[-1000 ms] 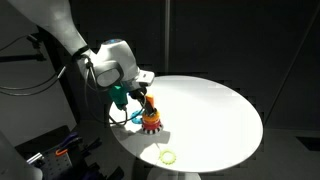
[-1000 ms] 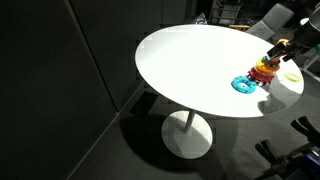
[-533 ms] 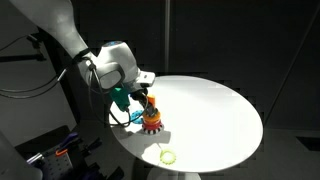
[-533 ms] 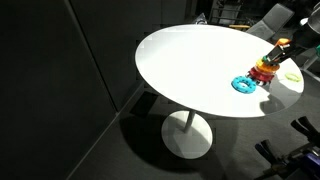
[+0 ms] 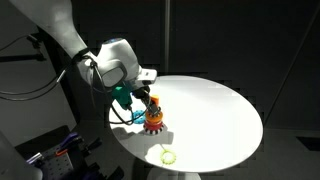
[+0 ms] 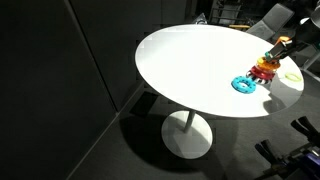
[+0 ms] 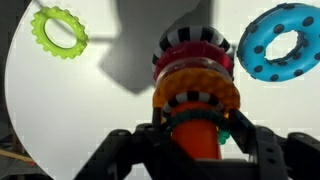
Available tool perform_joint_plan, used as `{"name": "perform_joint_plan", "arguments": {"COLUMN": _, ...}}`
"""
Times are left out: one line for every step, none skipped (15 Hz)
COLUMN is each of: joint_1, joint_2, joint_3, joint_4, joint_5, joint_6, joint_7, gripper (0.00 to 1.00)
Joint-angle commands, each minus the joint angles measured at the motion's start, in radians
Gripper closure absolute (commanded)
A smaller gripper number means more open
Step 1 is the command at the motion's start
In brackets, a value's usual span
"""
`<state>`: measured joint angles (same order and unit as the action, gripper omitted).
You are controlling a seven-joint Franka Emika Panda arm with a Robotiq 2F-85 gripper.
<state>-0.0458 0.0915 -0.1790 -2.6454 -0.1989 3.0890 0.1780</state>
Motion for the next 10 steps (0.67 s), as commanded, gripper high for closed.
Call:
{"name": "perform_joint_plan", "arguments": {"joint_1": 0.026, "joint_2": -0.052, "joint_3": -0.028, "joint_4": -0.001, "joint_5": -0.046, "joint_6": -0.026, "joint_7": 0.057, "gripper": 0.58}}
{"name": "perform_joint_plan", "arguments": {"joint_1": 0.028, "joint_2": -0.061, "joint_3": -0.028, "joint_4": -0.002, "joint_5": -0.05, "joint_6": -0.027, "joint_7": 0.065, "gripper": 0.58}}
{"name": "perform_joint_plan", "arguments": {"joint_1": 0.029, "joint_2": -0.069, "joint_3": -0.028, "joint_4": -0.003, "joint_5": -0.054, "joint_6": -0.027, "joint_7": 0.071, "gripper": 0.58}}
{"name": "perform_joint_plan", "arguments": {"joint_1": 0.029, "joint_2": -0.079, "joint_3": -0.027, "joint_4": -0.004, "joint_5": -0.059, "joint_6": -0.029, "joint_7": 0.079, "gripper": 0.58}}
{"name": "perform_joint_plan", "arguments": {"joint_1": 0.029, "joint_2": -0.09, "joint_3": -0.027, "joint_4": -0.005, "joint_5": -0.068, "joint_6": -0.032, "joint_7": 0.09, "gripper": 0.58}}
{"name": "perform_joint_plan", "arguments": {"joint_1": 0.028, "joint_2": -0.099, "joint_3": -0.025, "joint_4": -0.005, "joint_5": -0.075, "joint_6": -0.035, "joint_7": 0.101, "gripper": 0.58}}
{"name": "perform_joint_plan", "arguments": {"joint_1": 0.026, "joint_2": -0.109, "joint_3": -0.023, "joint_4": -0.007, "joint_5": -0.083, "joint_6": -0.04, "joint_7": 0.113, "gripper": 0.58}}
{"name": "perform_joint_plan", "arguments": {"joint_1": 0.022, "joint_2": -0.123, "joint_3": -0.021, "joint_4": -0.009, "joint_5": -0.095, "joint_6": -0.046, "joint_7": 0.128, "gripper": 0.58}}
{"name": "perform_joint_plan", "arguments": {"joint_1": 0.02, "joint_2": -0.136, "joint_3": -0.016, "joint_4": -0.014, "joint_5": -0.092, "joint_6": -0.055, "joint_7": 0.128, "gripper": 0.58}}
{"name": "perform_joint_plan", "arguments": {"joint_1": 0.018, "joint_2": -0.149, "joint_3": -0.014, "joint_4": -0.016, "joint_5": -0.098, "joint_6": -0.064, "joint_7": 0.139, "gripper": 0.58}}
